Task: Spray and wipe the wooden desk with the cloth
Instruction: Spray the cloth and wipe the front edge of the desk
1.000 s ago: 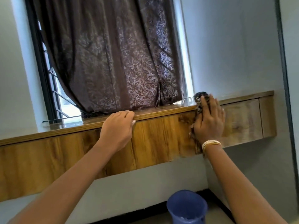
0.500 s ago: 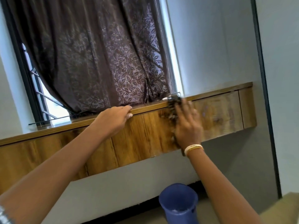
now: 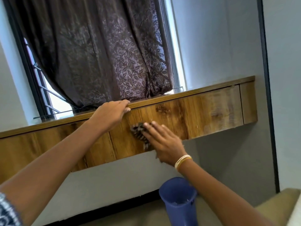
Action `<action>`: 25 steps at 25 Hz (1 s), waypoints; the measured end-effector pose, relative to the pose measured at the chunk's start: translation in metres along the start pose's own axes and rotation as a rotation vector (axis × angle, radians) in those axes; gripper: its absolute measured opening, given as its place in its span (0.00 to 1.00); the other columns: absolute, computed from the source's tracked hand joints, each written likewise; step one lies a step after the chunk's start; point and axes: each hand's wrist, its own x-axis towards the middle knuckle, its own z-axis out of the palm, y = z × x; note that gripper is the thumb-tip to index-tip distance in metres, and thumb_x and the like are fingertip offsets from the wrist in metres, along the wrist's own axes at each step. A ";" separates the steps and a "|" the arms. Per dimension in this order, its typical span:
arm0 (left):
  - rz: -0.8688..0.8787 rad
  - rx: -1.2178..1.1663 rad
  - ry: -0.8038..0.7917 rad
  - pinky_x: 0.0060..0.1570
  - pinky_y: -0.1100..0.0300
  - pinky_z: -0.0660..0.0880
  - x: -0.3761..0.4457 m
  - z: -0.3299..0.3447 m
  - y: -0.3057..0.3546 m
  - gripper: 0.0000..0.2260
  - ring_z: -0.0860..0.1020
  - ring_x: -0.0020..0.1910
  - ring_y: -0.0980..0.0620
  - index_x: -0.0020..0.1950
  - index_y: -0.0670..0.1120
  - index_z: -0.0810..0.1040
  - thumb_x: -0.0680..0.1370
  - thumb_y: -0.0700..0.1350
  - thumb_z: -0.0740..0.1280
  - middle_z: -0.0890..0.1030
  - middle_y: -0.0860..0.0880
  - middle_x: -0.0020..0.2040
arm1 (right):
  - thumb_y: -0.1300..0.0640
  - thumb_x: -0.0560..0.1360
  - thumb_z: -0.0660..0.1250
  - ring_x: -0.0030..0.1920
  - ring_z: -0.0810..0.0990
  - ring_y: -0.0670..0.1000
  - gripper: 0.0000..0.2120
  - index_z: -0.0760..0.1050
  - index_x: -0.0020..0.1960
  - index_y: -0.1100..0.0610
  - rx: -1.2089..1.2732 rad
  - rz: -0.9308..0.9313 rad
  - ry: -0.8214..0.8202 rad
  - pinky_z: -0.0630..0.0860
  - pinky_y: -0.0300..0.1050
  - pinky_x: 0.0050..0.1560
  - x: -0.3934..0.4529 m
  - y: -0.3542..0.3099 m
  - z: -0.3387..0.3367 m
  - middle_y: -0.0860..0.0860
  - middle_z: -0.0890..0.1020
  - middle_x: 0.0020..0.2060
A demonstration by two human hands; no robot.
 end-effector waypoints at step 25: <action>0.228 0.053 -0.024 0.52 0.47 0.73 0.087 0.007 0.125 0.19 0.75 0.62 0.38 0.72 0.46 0.63 0.84 0.53 0.51 0.75 0.44 0.67 | 0.56 0.80 0.52 0.78 0.54 0.58 0.27 0.56 0.78 0.53 0.119 1.123 0.219 0.58 0.61 0.74 -0.006 0.132 -0.038 0.54 0.56 0.78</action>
